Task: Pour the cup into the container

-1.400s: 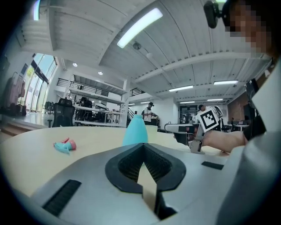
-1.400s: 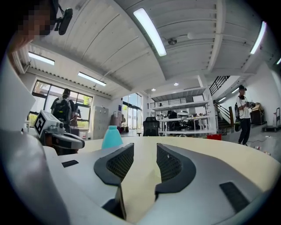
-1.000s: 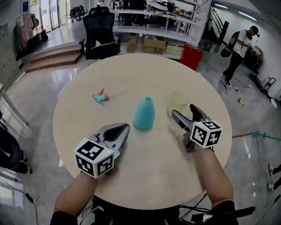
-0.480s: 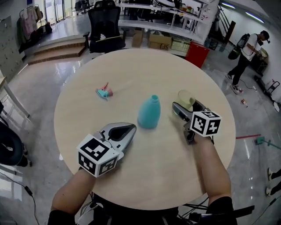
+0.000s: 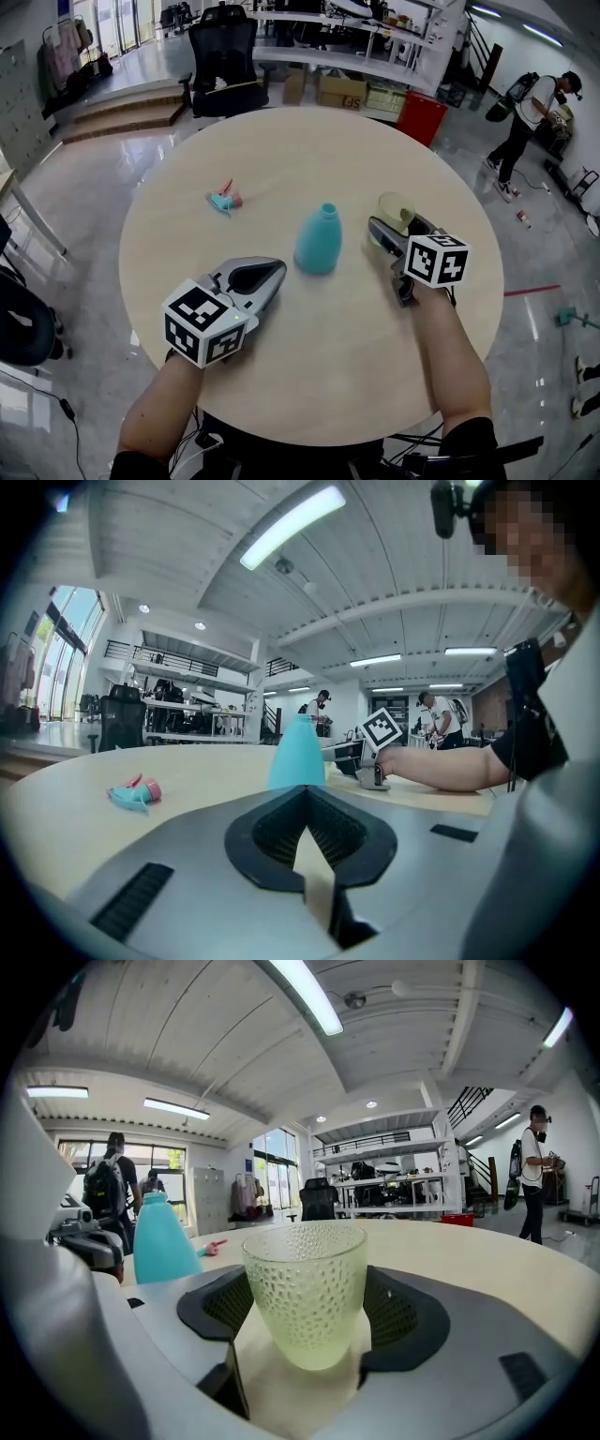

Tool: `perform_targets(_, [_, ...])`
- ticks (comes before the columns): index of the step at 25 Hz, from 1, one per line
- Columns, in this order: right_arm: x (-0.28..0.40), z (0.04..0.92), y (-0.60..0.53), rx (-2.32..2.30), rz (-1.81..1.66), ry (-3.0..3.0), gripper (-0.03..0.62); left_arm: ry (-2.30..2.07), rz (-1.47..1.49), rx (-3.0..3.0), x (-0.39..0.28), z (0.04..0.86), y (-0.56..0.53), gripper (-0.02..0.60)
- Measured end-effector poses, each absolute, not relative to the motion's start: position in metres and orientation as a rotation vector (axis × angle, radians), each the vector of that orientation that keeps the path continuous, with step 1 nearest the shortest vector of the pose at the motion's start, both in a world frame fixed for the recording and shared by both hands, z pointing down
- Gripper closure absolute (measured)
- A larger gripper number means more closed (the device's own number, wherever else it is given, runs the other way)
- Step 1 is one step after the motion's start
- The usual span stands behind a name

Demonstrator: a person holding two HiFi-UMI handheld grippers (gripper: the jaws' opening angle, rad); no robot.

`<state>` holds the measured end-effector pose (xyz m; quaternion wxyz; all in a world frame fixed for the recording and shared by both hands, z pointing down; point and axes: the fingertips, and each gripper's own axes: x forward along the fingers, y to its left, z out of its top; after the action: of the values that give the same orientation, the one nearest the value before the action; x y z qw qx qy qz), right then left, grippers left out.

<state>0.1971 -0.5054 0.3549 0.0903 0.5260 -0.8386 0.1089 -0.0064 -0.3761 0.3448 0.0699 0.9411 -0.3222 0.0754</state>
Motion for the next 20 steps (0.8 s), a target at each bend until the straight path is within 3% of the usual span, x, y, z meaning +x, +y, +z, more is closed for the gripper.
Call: perform_targets(20, [0.152, 0.275, -0.446, 1.299, -0.166, -2.396, 0.227, -0.934, 0.199, 2.871, -0.003, 0.345, -0.367, 0.583])
